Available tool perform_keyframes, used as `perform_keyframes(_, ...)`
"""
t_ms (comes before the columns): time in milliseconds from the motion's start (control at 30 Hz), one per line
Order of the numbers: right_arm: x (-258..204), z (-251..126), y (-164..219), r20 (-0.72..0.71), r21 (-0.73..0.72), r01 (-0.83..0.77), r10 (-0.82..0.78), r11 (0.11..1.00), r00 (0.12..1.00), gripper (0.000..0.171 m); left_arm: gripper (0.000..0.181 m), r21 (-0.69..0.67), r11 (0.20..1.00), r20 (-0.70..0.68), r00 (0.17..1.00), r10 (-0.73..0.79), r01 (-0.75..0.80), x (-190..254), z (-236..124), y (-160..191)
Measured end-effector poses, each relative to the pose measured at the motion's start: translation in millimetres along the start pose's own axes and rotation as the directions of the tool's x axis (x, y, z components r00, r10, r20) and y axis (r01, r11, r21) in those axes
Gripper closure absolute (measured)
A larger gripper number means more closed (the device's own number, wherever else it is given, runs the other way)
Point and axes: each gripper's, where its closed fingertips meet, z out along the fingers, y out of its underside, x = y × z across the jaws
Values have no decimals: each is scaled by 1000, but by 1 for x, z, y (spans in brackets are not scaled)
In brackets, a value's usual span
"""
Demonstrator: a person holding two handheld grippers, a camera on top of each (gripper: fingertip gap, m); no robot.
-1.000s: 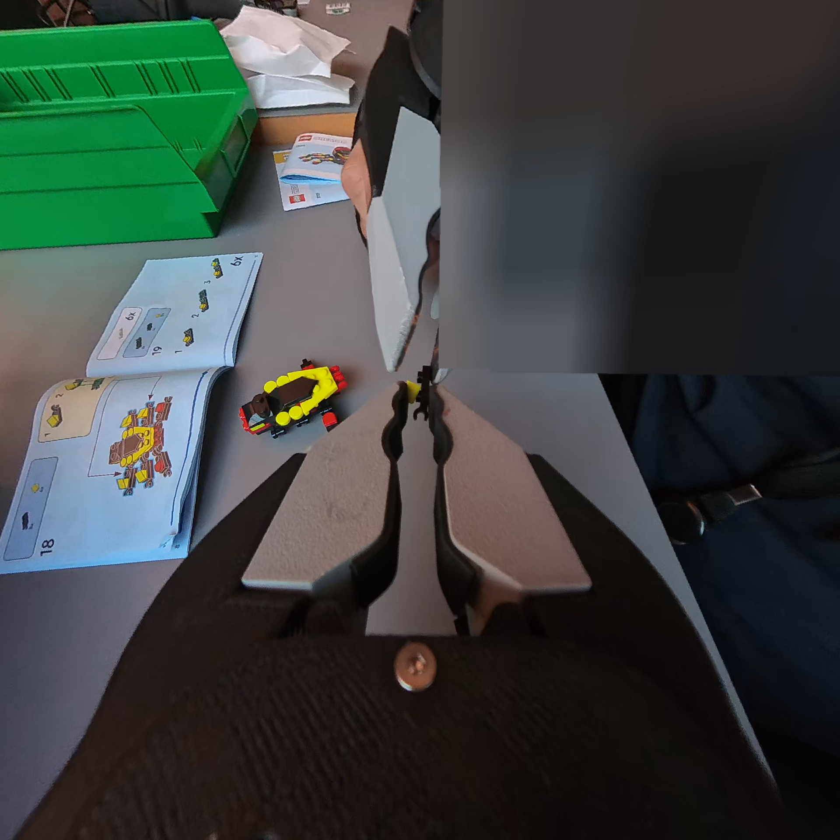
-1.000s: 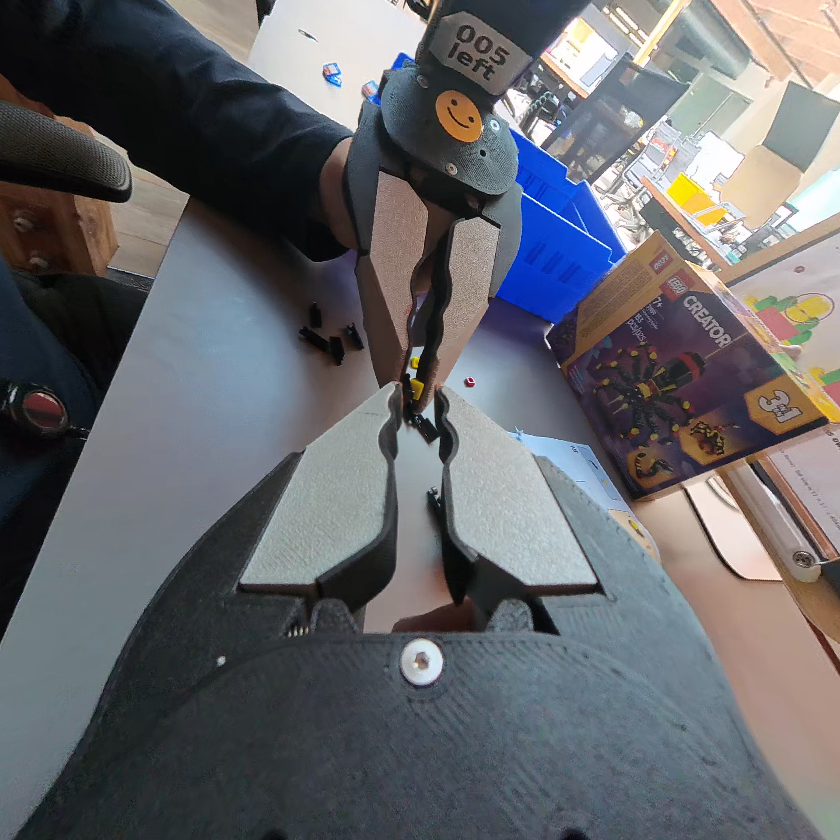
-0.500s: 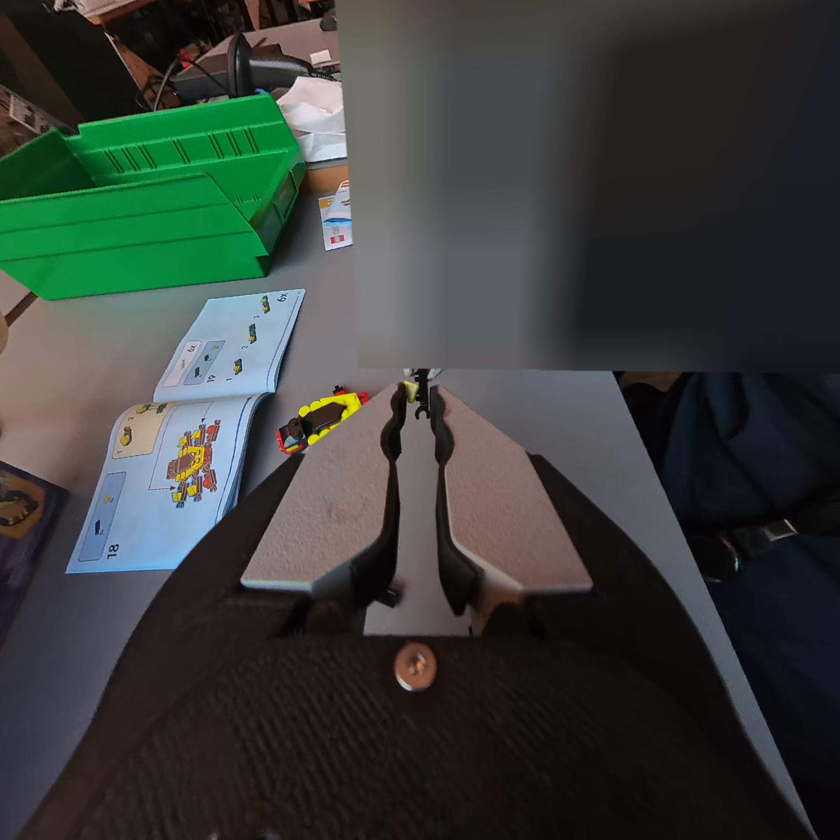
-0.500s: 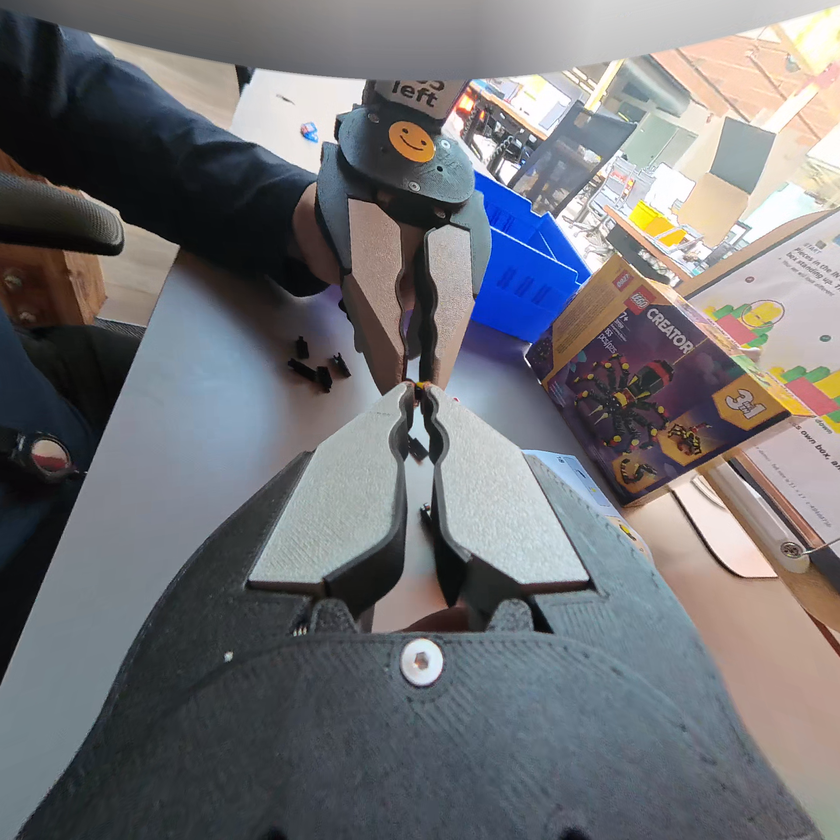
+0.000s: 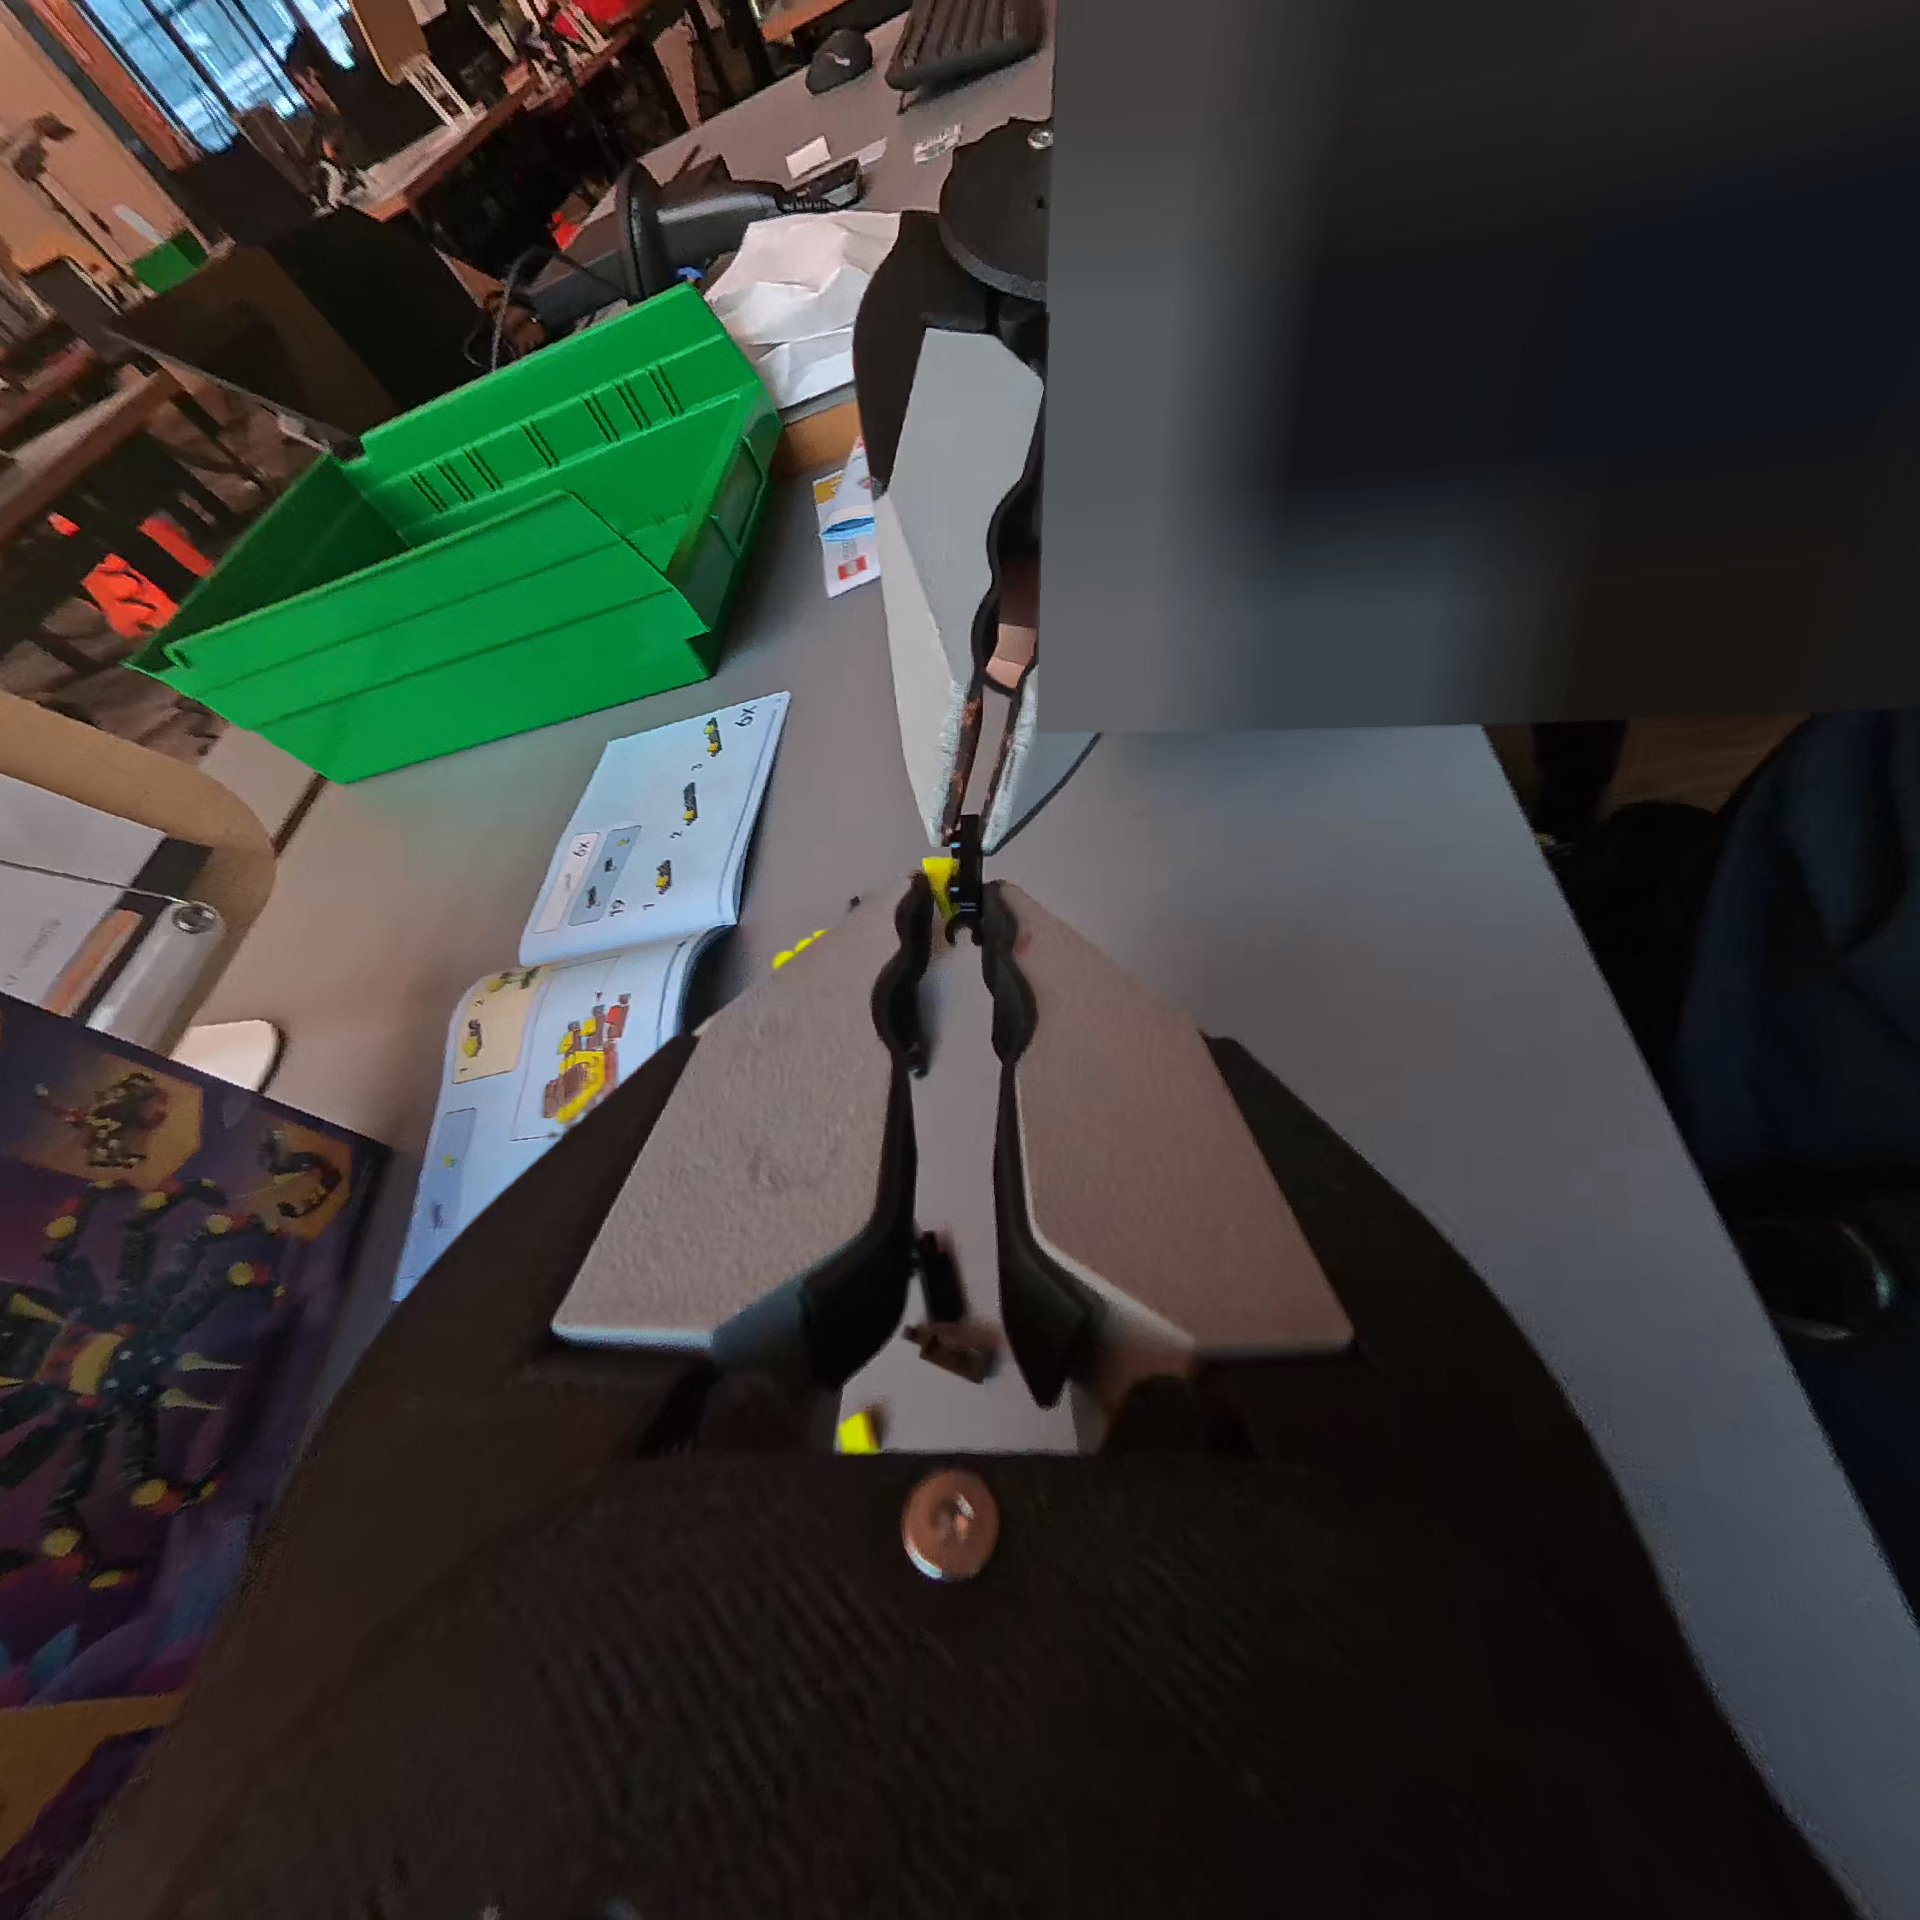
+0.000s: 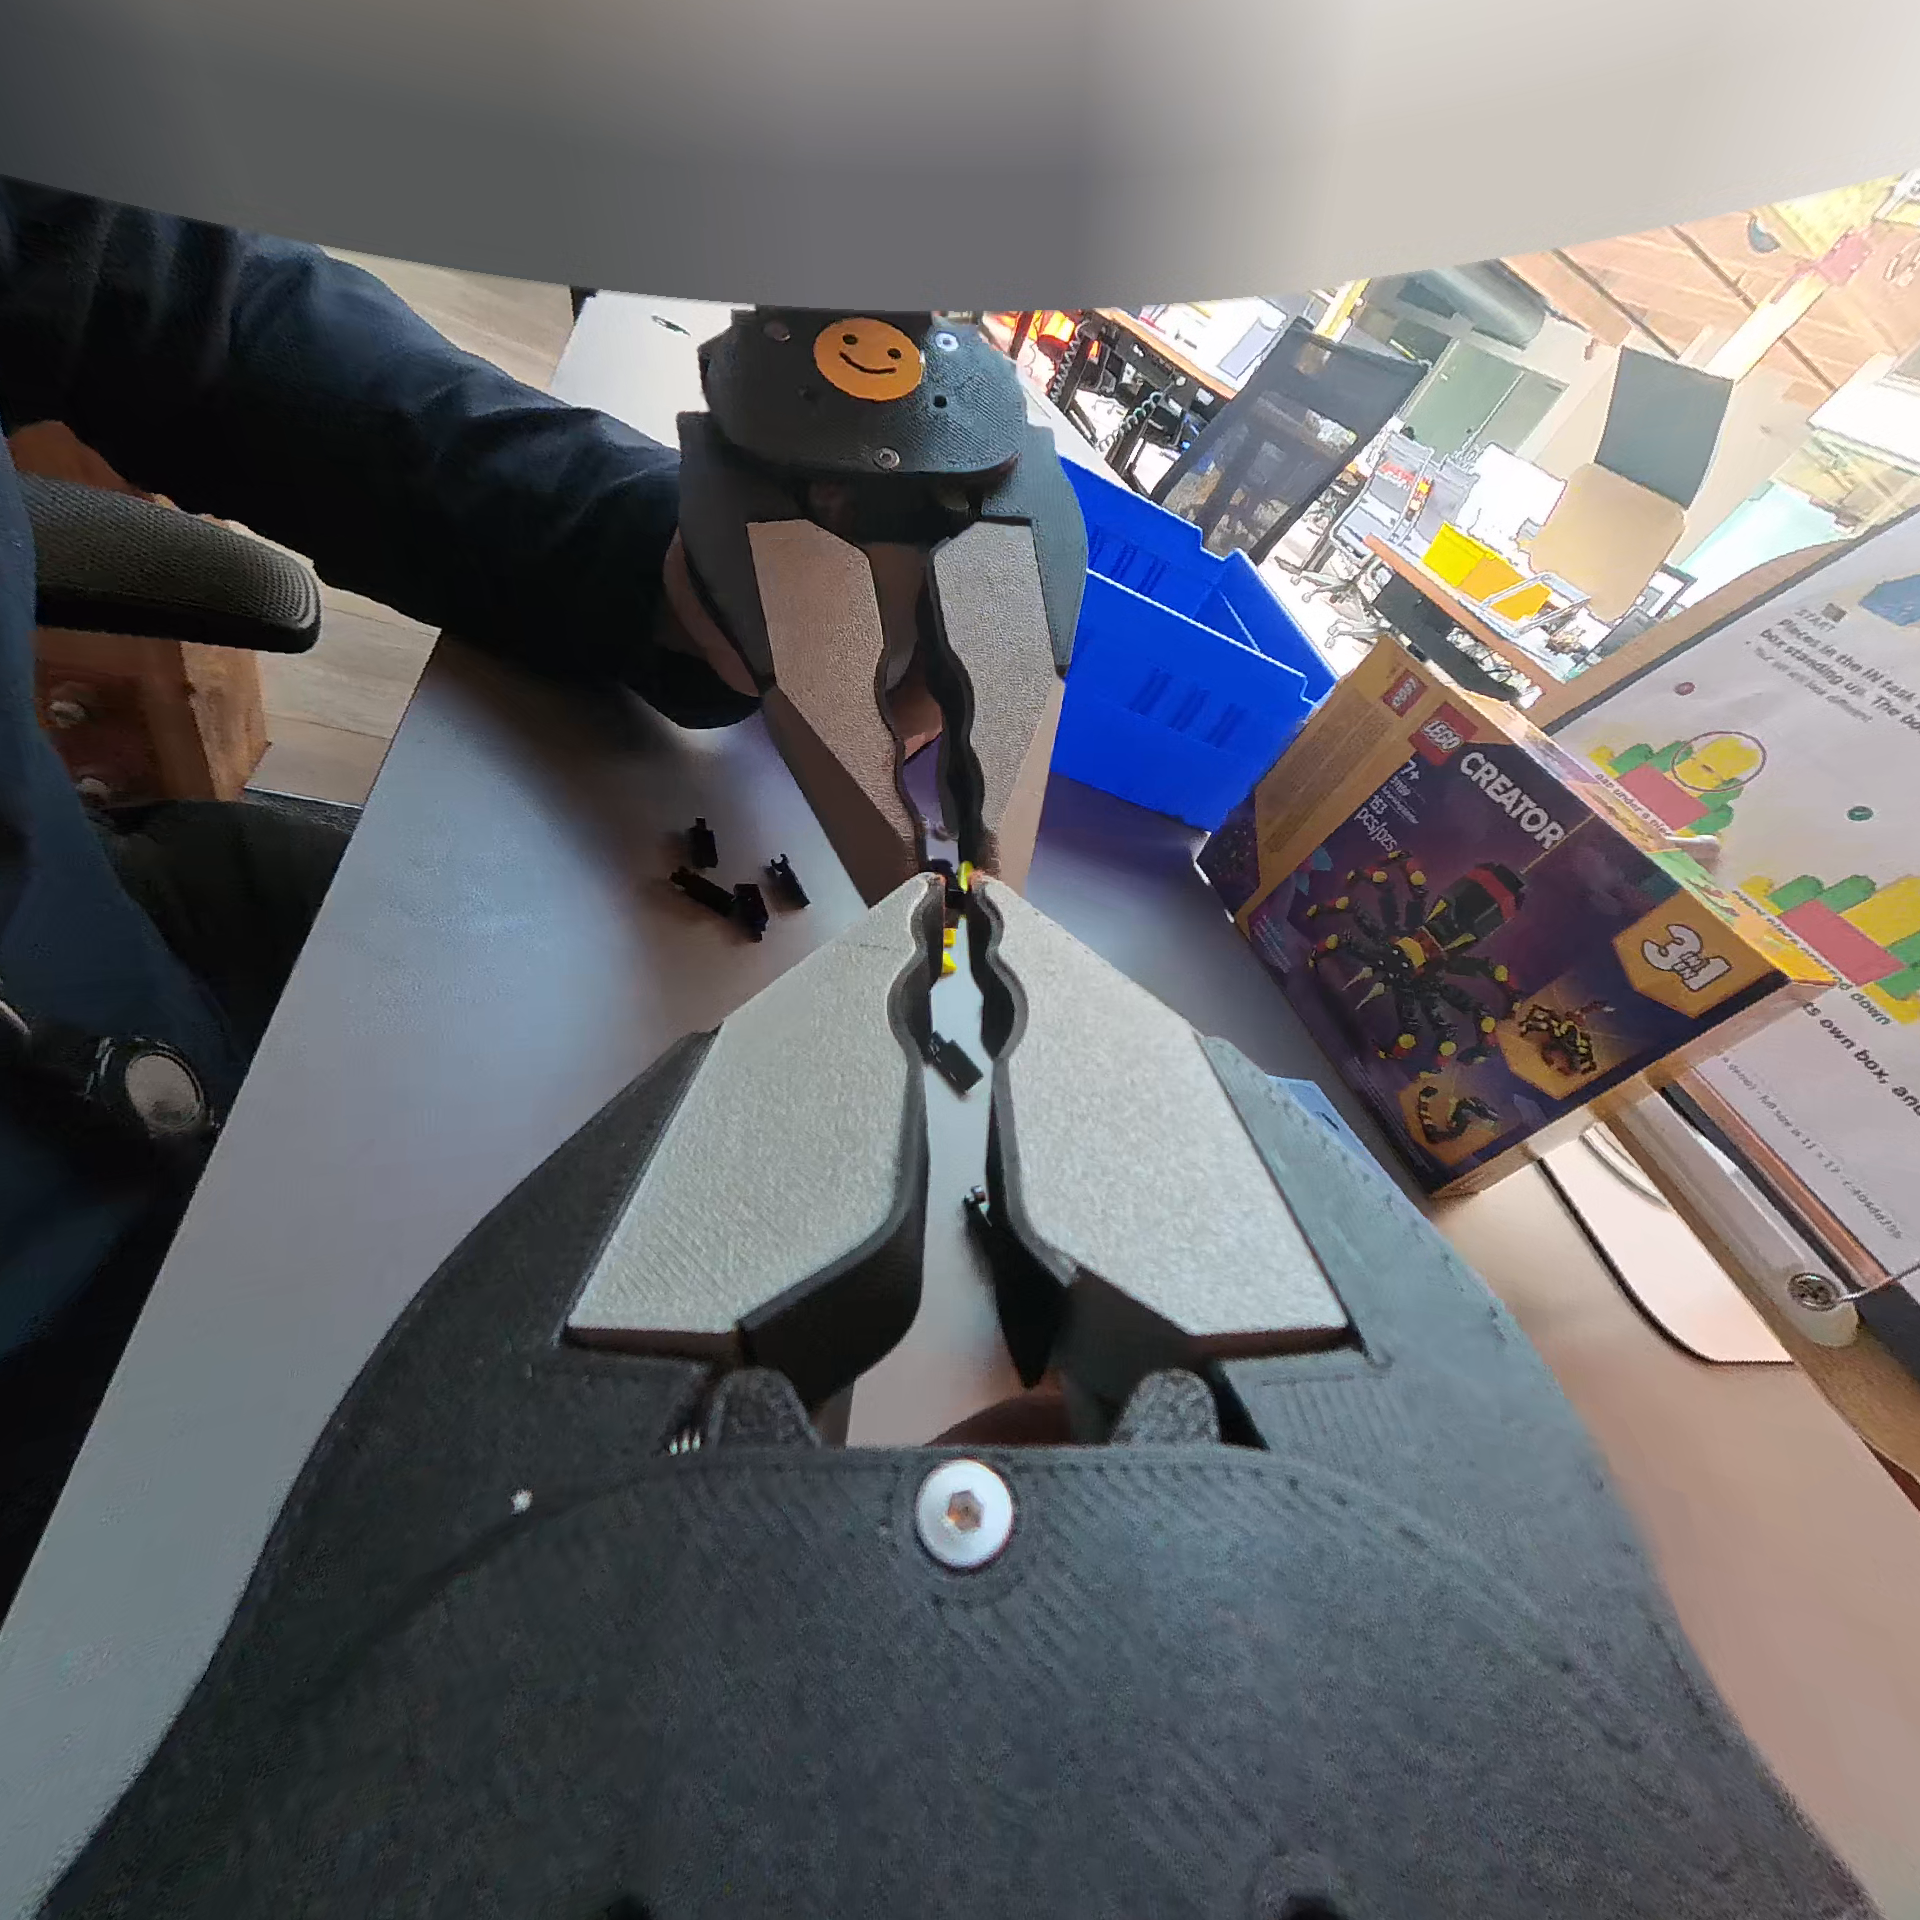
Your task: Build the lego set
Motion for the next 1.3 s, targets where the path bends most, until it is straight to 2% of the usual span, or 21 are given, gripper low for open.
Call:
perform_keyframes(133, -1, -1, -4, -7, 10, 14, -14, 1000, 1000, 170, 175, 18, 989, 73, 987, 145, -147, -1, -2, -4)
perform_keyframes(333, -3, -5, -15, 81, 93, -137, 130, 986, 988, 170, 175, 64, 981, 94, 979, 179, -185, 0, -6, -14)
perform_keyframes(400, -2, -5, -15, 86, 100, -163, 155, 981, 984, 165, 175, 69, 977, 111, 975, 194, -202, 0, -7, -16)
perform_keyframes(533, -1, -2, -13, 29, 84, -99, 97, 992, 995, 157, 176, 66, 977, 109, 975, 196, -204, 2, -6, -16)
perform_keyframes(767, 0, 0, -13, -67, 38, 59, -56, 998, 996, 165, 176, 74, 989, 77, 989, 126, -132, 0, -6, -15)
perform_keyframes(1033, 0, -1, -10, -15, 37, -32, 32, 999, 999, 166, 175, 86, 994, 38, 997, 71, -74, 2, -3, -13)
perform_keyframes(1300, 0, -3, -10, 10, 51, -73, 73, 996, 997, 166, 175, 80, 993, 31, 996, 82, -84, 2, -4, -10)
